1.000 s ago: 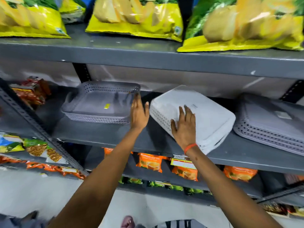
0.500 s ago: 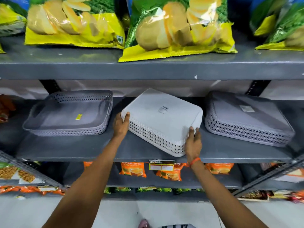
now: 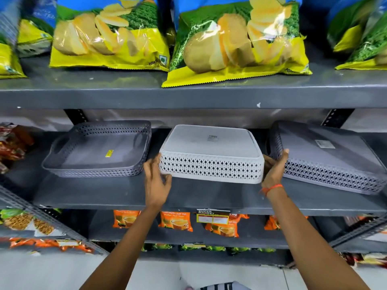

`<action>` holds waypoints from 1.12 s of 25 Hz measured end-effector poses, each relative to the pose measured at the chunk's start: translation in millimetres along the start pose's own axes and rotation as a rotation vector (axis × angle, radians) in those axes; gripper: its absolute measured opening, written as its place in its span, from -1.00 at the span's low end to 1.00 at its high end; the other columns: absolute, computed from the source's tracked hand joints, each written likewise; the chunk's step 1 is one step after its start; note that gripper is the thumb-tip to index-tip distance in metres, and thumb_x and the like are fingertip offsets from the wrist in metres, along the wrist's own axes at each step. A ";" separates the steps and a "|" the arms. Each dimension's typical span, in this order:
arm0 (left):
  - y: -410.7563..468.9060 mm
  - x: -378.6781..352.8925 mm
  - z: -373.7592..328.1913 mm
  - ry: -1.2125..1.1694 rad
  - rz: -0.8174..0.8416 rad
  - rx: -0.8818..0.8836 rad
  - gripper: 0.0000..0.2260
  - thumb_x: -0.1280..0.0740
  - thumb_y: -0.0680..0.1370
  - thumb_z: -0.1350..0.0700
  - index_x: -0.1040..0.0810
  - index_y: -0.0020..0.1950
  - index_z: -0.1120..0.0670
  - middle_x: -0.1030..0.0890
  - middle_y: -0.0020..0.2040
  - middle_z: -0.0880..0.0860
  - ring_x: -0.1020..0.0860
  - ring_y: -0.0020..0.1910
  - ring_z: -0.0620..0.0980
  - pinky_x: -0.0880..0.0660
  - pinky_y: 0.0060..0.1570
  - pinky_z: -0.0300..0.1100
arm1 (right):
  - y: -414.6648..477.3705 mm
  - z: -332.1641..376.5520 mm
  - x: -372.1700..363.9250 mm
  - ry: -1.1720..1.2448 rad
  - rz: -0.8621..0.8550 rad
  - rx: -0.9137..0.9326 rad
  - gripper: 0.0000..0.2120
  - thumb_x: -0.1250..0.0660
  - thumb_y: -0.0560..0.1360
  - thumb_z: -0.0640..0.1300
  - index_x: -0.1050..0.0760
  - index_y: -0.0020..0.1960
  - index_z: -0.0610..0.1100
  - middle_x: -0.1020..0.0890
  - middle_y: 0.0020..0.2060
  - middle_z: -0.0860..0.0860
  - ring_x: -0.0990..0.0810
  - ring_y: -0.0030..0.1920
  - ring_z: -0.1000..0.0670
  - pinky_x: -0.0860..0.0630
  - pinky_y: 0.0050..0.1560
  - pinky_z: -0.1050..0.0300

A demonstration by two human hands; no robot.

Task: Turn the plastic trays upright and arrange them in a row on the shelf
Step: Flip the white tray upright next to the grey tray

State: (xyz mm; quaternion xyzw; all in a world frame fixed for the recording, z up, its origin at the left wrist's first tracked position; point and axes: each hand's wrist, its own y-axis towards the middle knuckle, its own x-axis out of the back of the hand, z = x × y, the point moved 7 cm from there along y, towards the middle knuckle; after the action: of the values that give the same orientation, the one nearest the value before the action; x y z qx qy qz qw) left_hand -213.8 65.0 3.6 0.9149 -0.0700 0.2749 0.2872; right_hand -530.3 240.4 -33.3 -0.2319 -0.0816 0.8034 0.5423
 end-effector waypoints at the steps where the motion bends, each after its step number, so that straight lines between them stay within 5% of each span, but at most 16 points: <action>1: -1.1 -0.9 -0.8 0.028 0.003 -0.019 -0.36 -0.33 0.41 0.41 -0.24 0.45 0.13 -0.34 0.20 0.23 -0.38 -0.23 -0.13 -0.44 -0.17 -0.25 | 2.4 4.3 -2.5 0.079 0.001 0.013 -0.37 0.03 0.52 0.34 -0.55 -0.21 -0.14 -0.63 -0.25 -0.11 -0.58 -0.22 -0.08 -0.52 -0.16 0.10; 5: -24.8 -7.3 -6.6 0.045 -0.012 -0.064 -0.28 -0.39 0.39 0.42 -0.16 0.47 0.18 -0.35 0.15 0.30 -0.31 0.06 -0.12 -0.39 0.07 -0.35 | 15.8 3.3 6.5 0.191 0.006 0.029 -0.34 0.04 0.47 0.40 -0.53 -0.27 -0.11 -0.63 -0.55 0.05 -0.59 -0.44 0.04 -0.48 -0.39 0.25; 8: -20.5 -3.0 -14.2 0.004 -0.041 -0.064 -0.33 -0.41 0.40 0.37 -0.22 0.45 0.19 -0.34 0.16 0.31 -0.33 0.17 0.02 -0.52 0.15 0.02 | 19.4 11.3 5.1 0.233 0.021 0.062 -0.35 0.07 0.50 0.36 -0.53 -0.24 -0.12 -0.64 -0.55 0.07 -0.58 -0.37 0.02 -0.47 -0.33 0.23; 10: -4.0 2.0 -25.2 -0.043 -0.067 -0.072 -0.43 -0.39 0.39 0.29 -0.31 0.38 0.22 -0.30 0.28 0.30 -0.36 0.28 0.12 -0.55 0.09 0.12 | 22.1 19.6 -4.3 0.312 0.056 0.089 -0.39 0.08 0.54 0.29 -0.53 -0.22 -0.13 -0.65 -0.41 0.02 -0.56 -0.24 -0.01 -0.46 -0.23 0.19; 12: 10.6 6.2 -34.1 -0.086 -0.111 -0.017 -0.52 -0.37 0.36 0.18 -0.35 0.25 0.17 -0.35 0.36 0.24 -0.40 0.32 0.14 -0.48 0.12 -0.12 | 24.7 26.5 -13.6 0.434 0.112 0.133 -0.44 0.09 0.57 0.20 -0.55 -0.13 -0.14 -0.63 -0.16 -0.07 -0.58 -0.08 -0.04 -0.51 -0.06 0.14; 15: 17.7 10.9 -42.7 -0.211 -0.173 0.115 -0.56 -0.39 0.33 0.04 -0.39 0.16 0.10 -0.60 0.14 0.12 -0.56 0.04 0.01 -0.48 0.02 -0.17 | 27.5 34.4 -26.6 0.484 0.166 0.222 -0.46 0.13 0.60 0.12 -0.43 0.29 -0.17 -0.51 0.27 -0.15 -0.49 0.26 -0.11 -0.38 0.36 0.02; 20: 42.1 28.5 -53.3 -0.160 -0.311 0.216 -0.76 -0.38 0.35 0.02 -0.52 -0.04 0.07 -0.69 -0.08 0.12 -0.62 -0.15 0.10 -0.55 -0.17 -0.07 | 36.9 6.0 -43.0 0.049 0.170 0.142 -0.46 0.26 0.63 0.13 -0.11 0.49 -0.09 -0.20 0.51 -0.11 -0.13 0.50 -0.08 -0.08 0.49 -0.03; 23: 52.5 28.5 -45.4 -0.120 -0.309 0.318 -0.74 -0.32 0.37 -0.12 -0.56 -0.12 0.04 -0.70 -0.18 0.09 -0.62 -0.22 0.09 -0.45 -0.24 -0.19 | 42.0 -10.0 -46.9 -0.159 0.259 0.167 -0.57 0.10 0.65 0.05 -0.13 0.48 -0.04 -0.20 0.51 -0.04 -0.13 0.50 -0.05 -0.08 0.47 0.03; 26: 44.9 5.8 -27.8 -0.167 -0.181 0.371 -0.76 -0.36 0.41 0.07 -0.57 0.06 0.07 -0.69 -0.11 0.08 -0.64 -0.17 0.07 -0.45 -0.20 -0.20 | 43.4 -12.1 -49.7 -0.359 0.252 0.214 -0.59 -0.01 0.66 -0.14 -0.12 0.48 -0.18 -0.23 0.49 -0.15 -0.20 0.48 -0.10 -0.11 0.46 0.05; 28: 42.3 -15.0 -15.1 -0.263 -0.055 0.403 -0.59 -0.36 0.42 0.23 -0.46 0.26 0.09 -0.64 0.10 0.14 -0.63 -0.03 0.09 -0.57 -0.08 -0.06 | 41.8 -13.8 -56.2 -0.485 0.268 0.214 -0.59 -0.06 0.65 -0.16 -0.15 0.47 -0.21 -0.24 0.48 -0.18 -0.22 0.47 -0.12 -0.14 0.43 0.10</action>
State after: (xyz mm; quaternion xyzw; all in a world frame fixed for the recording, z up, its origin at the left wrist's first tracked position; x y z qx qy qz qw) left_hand -245.5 38.2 26.4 0.9832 -0.0256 0.1540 0.0949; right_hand -541.7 171.0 -45.5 0.0166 -0.0926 0.9038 0.4176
